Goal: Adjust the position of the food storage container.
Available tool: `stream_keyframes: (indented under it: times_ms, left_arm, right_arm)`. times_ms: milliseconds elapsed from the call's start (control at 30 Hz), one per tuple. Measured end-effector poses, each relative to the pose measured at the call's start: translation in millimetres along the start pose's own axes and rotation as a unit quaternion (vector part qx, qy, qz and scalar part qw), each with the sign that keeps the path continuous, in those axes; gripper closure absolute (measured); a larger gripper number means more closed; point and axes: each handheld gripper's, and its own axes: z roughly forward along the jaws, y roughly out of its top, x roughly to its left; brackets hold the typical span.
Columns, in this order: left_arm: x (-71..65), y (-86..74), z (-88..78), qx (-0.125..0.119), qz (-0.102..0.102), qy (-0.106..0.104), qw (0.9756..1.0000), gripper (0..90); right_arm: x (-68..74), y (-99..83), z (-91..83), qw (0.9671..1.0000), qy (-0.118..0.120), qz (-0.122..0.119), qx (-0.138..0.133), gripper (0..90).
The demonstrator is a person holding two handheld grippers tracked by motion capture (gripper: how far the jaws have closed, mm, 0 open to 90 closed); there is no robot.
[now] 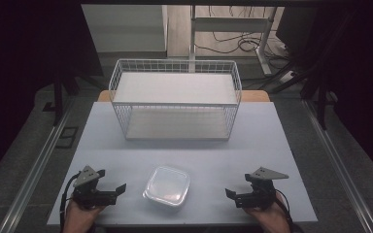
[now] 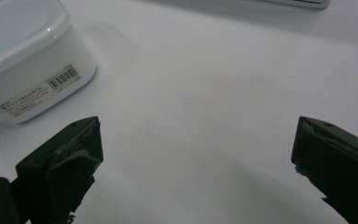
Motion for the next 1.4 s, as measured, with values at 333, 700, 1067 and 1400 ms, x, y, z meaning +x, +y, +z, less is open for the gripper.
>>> stream_keyframes:
  times_ms: [333,700,1067,1400]
  left_arm:
    - [-4.7,0.5,0.8,0.015,0.015,0.006,0.9998,9.8]
    - [-19.8,11.5,9.2,0.025,0.046,-0.022,0.9984,38.3]
    - [-29.2,20.6,29.4,0.059,0.037,-0.073,0.9949,85.7]
    - [-53.8,26.2,39.9,0.081,0.044,-0.129,0.9873,90.0]
  right_arm:
    - [-0.1,3.1,-3.1,0.9999,-0.001,-0.013,-0.01,7.0]
    - [13.1,12.1,-1.2,0.9991,0.012,-0.041,0.005,30.3]
    - [35.2,18.8,11.6,0.9962,0.048,-0.062,0.037,56.4]
    - [61.3,18.7,25.4,0.986,0.118,-0.093,0.073,88.8]
